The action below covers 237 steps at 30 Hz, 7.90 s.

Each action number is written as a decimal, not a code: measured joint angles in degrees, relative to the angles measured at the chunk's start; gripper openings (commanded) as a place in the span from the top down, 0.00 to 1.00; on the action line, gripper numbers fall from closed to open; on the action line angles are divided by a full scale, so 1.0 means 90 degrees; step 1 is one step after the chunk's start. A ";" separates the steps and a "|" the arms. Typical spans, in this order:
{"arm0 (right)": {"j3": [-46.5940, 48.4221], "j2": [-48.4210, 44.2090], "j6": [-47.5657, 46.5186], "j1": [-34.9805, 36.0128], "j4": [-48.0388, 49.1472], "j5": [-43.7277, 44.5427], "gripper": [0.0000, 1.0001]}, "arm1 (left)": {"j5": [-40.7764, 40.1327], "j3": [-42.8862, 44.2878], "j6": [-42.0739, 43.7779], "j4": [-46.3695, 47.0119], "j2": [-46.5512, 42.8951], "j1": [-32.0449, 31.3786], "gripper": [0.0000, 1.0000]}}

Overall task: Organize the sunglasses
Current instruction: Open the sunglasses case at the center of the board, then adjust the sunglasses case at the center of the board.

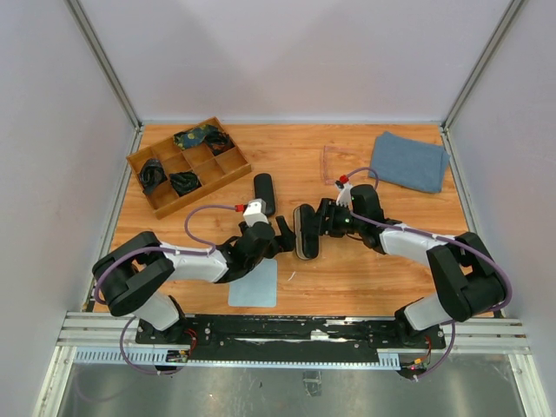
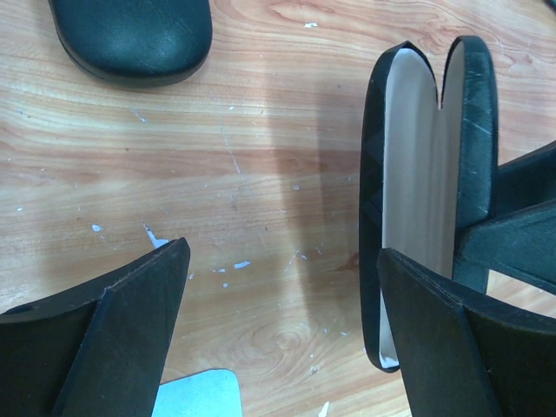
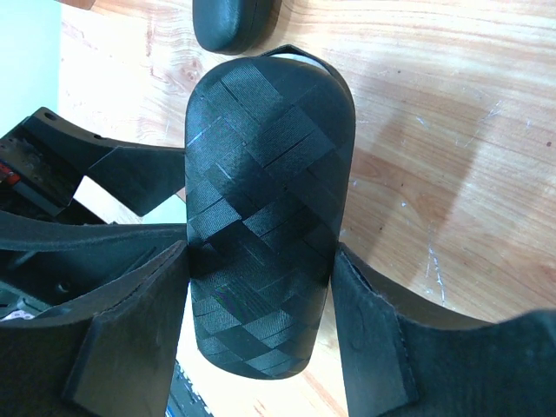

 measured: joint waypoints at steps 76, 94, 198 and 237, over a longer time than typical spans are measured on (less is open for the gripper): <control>-0.0005 0.0906 0.1452 -0.0731 0.1960 -0.1933 0.99 | 0.0716 0.0141 0.0163 0.0923 0.0787 0.0845 0.06; 0.0401 0.1574 0.1081 -0.0920 0.1445 -0.2285 0.43 | 0.0622 -0.0466 0.0308 -0.0724 -0.1197 0.0850 0.05; 0.1141 0.0287 -0.2076 0.2251 -0.3869 0.4155 0.02 | 0.0636 -0.0729 0.0644 -0.1370 -0.1889 0.0850 0.08; 0.1404 -0.0168 -0.2203 0.1285 -0.4354 0.4930 0.02 | 0.0653 -0.0729 0.0639 -0.1365 -0.1889 0.0850 0.08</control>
